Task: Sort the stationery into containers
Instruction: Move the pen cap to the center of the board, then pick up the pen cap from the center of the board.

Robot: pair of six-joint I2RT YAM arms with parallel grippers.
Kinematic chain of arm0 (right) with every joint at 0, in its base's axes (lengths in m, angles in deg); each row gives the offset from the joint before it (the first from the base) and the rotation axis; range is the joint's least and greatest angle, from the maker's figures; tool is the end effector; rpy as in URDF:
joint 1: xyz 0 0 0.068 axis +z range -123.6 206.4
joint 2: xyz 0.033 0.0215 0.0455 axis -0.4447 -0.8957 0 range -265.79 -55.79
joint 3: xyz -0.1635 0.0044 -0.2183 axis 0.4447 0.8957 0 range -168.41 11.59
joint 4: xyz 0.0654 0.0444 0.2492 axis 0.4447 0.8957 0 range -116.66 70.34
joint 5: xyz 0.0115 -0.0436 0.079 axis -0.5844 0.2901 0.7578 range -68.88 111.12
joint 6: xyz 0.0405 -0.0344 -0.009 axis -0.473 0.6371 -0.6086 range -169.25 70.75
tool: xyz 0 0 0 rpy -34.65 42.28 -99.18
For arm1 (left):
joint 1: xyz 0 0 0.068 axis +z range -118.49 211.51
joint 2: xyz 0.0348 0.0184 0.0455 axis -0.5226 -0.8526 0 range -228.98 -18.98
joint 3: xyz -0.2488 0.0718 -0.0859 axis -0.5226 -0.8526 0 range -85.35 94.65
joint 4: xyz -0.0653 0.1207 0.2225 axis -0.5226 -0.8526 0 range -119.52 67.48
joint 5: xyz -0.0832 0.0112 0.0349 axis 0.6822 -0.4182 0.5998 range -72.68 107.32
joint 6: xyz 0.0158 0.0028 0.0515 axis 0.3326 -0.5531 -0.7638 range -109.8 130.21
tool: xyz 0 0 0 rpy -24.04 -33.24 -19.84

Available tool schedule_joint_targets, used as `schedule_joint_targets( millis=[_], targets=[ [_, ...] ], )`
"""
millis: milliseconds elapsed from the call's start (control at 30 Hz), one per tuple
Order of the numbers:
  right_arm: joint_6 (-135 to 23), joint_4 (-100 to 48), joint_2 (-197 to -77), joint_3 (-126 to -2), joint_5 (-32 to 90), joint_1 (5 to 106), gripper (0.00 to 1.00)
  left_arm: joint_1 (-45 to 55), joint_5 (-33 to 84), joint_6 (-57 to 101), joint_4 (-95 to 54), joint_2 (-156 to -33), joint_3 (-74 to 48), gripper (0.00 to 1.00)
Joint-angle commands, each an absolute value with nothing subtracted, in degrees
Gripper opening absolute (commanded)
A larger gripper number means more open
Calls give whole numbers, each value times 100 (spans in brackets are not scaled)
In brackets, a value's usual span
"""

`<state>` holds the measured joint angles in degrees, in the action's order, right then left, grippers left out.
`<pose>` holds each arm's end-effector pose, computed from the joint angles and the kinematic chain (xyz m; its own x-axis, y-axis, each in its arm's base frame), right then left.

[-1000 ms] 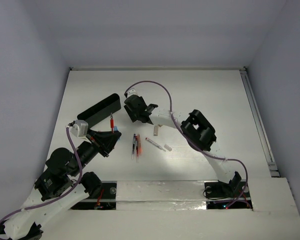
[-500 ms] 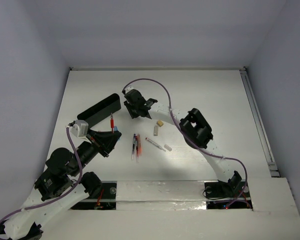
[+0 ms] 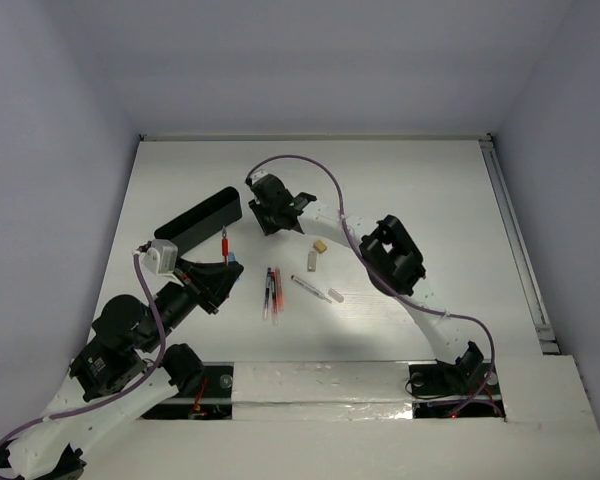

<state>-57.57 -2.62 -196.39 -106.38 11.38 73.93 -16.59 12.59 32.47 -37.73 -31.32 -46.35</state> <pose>0.3745 0.4003 0.1628 -0.5798 -0.4221 -0.6969 -0.5707 0.8209 -0.0224 0.0432 -0.0438 0.3552 -0.1378 -0.4118 -0.9008 0.6867 0.6156 -0.3865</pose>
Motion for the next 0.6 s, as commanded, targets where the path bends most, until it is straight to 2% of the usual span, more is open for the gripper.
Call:
schedule_joint_targets(
  millis=[0, 100, 267, 400, 533, 567],
  targets=[
    [-5672, 235, -19967, -10759, 1277, 7281, 35, -1648, 1310, 3156, -3448, -3234, -4642, 0],
    [-5672, 305, -20019, -10846, 1382, 7281, 33, -1648, 1302, 3156, -3456, -3243, -4650, 0],
    [-5751, 331, -20081, -10926, 1777, 7167, 21, -1648, 1293, 3165, -3448, -3252, -4650, 0],
    [-5857, 305, -20090, -10874, 1910, 7167, 1, -1648, 1293, 3165, -3448, -3243, -4650, 0],
    [-6085, -271, -19740, -10313, 1909, 7114, 0, -1648, 1310, 3165, -3439, -3243, -4659, 0],
    [-6146, -493, -19573, -9850, 1962, 7114, 0, -1648, 1311, 3165, -3439, -3243, -4651, 0]
  ],
)
